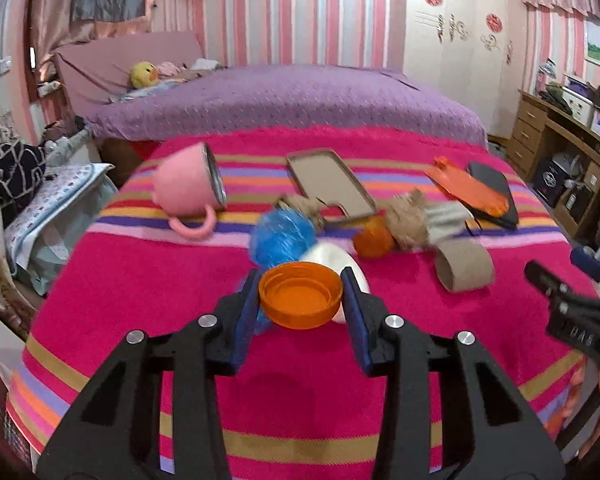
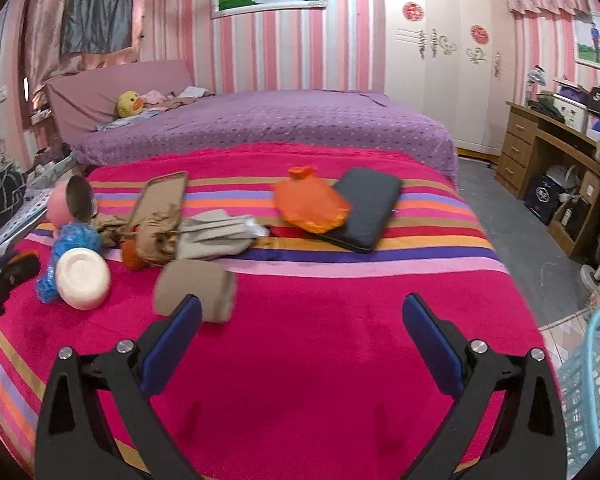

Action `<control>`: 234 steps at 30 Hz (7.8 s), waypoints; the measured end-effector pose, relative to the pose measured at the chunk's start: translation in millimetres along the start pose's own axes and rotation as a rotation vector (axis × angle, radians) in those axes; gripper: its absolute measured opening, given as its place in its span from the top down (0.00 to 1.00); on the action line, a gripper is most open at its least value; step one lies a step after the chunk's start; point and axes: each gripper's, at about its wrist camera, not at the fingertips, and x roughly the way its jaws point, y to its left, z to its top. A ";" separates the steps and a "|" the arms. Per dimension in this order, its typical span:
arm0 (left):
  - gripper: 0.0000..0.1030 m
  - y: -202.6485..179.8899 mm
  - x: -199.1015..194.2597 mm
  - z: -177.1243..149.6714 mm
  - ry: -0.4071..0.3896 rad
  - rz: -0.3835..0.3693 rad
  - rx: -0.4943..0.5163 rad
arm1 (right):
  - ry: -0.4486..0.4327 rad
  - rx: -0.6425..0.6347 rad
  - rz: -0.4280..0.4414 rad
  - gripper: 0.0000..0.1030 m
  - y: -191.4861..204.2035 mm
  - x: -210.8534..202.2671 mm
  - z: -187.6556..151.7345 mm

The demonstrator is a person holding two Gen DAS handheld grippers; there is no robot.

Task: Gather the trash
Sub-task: 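Hold the orange lid in the left tool while the right tool grasps a cardboard tube, then carry both items to the blue basket and open both tools over it, then move both tools back toward the blue plastic bag on the bed, then grasp the blue plastic bag with the left tool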

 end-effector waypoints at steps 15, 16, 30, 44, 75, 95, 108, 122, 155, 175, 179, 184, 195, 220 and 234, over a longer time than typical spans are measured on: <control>0.62 43.0 20.9 10.1 0.010 0.051 -0.070 | 0.154 -0.104 0.052 0.08 73.5 52.7 12.0; 0.62 46.0 23.1 9.5 0.017 0.056 -0.075 | 0.166 -0.115 0.056 0.17 76.0 56.0 9.9; 0.62 46.3 25.8 7.4 0.030 0.072 -0.090 | 0.117 -0.121 0.123 0.48 61.0 36.3 4.8; 0.62 18.8 15.4 3.1 0.018 0.055 -0.067 | 0.055 -0.072 0.066 0.48 -3.2 4.0 -4.5; 0.62 -89.6 -0.2 -3.5 -0.027 -0.020 0.012 | -0.014 0.002 0.055 0.48 -100.8 -32.0 -12.0; 0.62 -224.3 -51.3 -12.8 -0.070 -0.231 0.092 | -0.058 0.091 -0.133 0.48 -257.7 -126.6 -37.0; 0.62 -369.8 -76.4 -50.3 -0.026 -0.404 0.228 | -0.044 0.190 -0.336 0.48 -375.5 -173.0 -79.1; 0.62 -484.6 -90.4 -85.9 0.012 -0.500 0.372 | 0.007 0.281 -0.392 0.48 -421.2 -163.9 -113.2; 0.13 -443.1 -74.6 -58.7 -0.011 -0.433 0.293 | 0.004 0.267 -0.386 0.15 -425.0 -148.1 -108.4; 0.06 -353.8 -84.9 -27.5 -0.037 -0.394 0.232 | -0.082 0.299 -0.392 0.05 -353.3 -155.3 -76.9; 0.06 -311.7 -85.9 -11.8 -0.045 -0.365 0.206 | -0.102 0.289 -0.342 0.05 -320.0 -143.3 -60.8; 0.06 -251.8 -81.4 9.0 -0.061 -0.310 0.184 | -0.123 0.226 -0.256 0.05 -259.6 -122.5 -33.0; 0.06 -104.3 -22.5 18.6 -0.023 -0.171 0.045 | -0.105 0.170 -0.114 0.05 -136.2 -72.2 2.4; 0.33 55.4 83.8 9.3 0.194 -0.085 -0.095 | 0.024 0.081 -0.028 0.05 -37.8 3.1 -1.4; 0.82 -18.2 57.8 11.2 0.154 -0.338 -0.013 | 0.014 0.086 -0.053 0.05 -55.5 -0.7 -1.5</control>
